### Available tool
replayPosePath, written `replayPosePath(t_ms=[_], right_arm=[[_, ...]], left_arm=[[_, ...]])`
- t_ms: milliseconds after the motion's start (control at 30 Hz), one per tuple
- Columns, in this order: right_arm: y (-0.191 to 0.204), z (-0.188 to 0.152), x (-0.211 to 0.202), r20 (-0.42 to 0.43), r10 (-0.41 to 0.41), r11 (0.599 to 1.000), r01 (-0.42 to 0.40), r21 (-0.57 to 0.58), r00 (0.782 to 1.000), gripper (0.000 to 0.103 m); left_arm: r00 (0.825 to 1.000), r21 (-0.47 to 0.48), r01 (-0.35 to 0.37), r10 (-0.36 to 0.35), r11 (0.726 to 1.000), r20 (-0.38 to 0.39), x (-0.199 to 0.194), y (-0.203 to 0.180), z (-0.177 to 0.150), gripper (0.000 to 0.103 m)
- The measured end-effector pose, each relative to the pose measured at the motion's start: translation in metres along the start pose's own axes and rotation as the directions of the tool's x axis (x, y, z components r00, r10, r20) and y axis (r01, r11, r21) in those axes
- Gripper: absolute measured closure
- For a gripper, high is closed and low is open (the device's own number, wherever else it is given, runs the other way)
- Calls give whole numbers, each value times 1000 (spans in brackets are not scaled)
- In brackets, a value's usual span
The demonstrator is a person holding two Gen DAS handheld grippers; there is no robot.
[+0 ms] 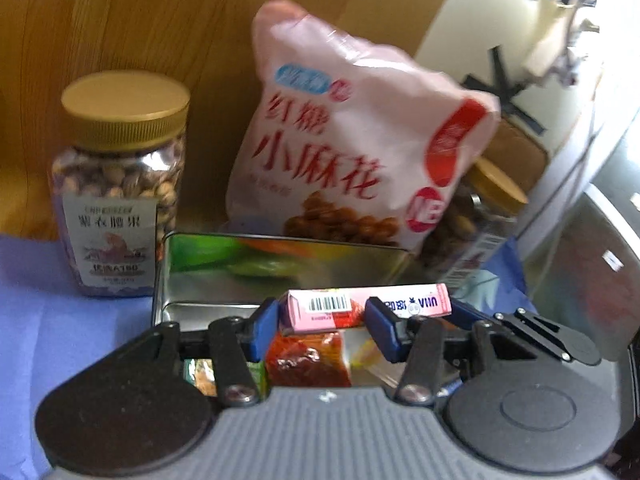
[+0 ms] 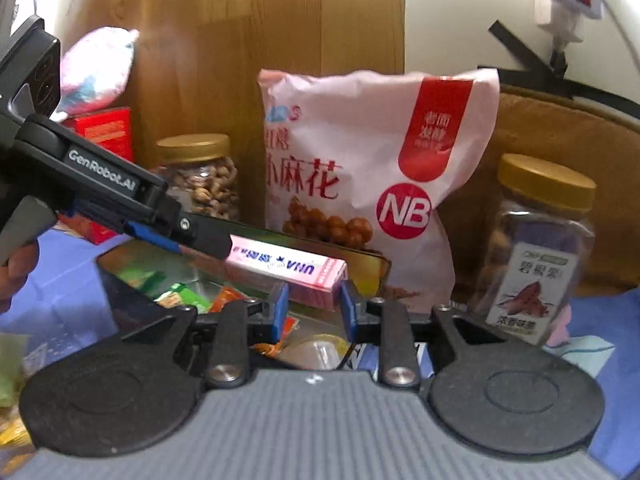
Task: Organize snacks
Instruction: 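Carry the pink box over the tin and release it inside, then grasp another green square biscuit packet with the left gripper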
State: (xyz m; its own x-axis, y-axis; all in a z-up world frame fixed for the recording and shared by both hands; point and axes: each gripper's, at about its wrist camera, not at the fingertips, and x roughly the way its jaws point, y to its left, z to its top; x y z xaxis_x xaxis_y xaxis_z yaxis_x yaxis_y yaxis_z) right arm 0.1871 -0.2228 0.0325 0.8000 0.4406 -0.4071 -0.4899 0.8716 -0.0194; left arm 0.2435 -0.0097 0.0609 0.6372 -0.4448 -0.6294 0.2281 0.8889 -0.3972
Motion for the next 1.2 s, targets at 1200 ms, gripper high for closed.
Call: replayPosePath(t_ms=[1200], right_arm=[[100,-19,-68,-114,431,888,-398,233,895,45]], left_arm=[[989,-192,32,-3,981,151,-183,94,-152,46]])
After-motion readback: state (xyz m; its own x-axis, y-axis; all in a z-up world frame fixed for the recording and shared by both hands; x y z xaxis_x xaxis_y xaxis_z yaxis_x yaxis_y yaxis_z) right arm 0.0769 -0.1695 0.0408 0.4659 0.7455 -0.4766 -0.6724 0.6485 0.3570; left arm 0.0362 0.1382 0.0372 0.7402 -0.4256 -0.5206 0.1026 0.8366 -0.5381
